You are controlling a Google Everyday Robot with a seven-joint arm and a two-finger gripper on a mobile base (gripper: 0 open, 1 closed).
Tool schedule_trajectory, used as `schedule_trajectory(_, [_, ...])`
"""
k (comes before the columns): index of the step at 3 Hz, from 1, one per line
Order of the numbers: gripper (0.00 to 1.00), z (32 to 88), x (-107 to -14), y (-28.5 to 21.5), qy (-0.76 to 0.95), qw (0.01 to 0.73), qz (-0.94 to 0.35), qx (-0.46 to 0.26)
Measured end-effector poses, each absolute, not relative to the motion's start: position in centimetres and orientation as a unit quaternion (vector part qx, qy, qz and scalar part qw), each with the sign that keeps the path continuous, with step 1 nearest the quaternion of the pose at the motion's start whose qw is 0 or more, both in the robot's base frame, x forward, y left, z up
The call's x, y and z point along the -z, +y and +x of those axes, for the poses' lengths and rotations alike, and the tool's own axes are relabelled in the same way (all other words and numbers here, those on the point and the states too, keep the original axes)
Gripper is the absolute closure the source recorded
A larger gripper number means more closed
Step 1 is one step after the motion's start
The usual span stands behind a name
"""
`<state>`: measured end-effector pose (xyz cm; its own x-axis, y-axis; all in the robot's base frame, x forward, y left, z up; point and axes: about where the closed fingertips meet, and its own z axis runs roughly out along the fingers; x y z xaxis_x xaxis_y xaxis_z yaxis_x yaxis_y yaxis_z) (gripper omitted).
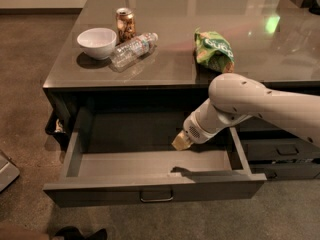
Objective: Open top drawer
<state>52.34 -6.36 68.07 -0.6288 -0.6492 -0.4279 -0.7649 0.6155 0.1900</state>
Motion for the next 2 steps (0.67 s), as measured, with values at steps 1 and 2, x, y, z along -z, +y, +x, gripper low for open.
schedule_trajectory(1, [1.0,52.86,-68.01,-5.88,0.881,0.162,-0.404,-0.187])
schedule_trajectory(2, [1.0,53.08,-67.37,-5.29,0.873,0.163,-0.413,-0.2])
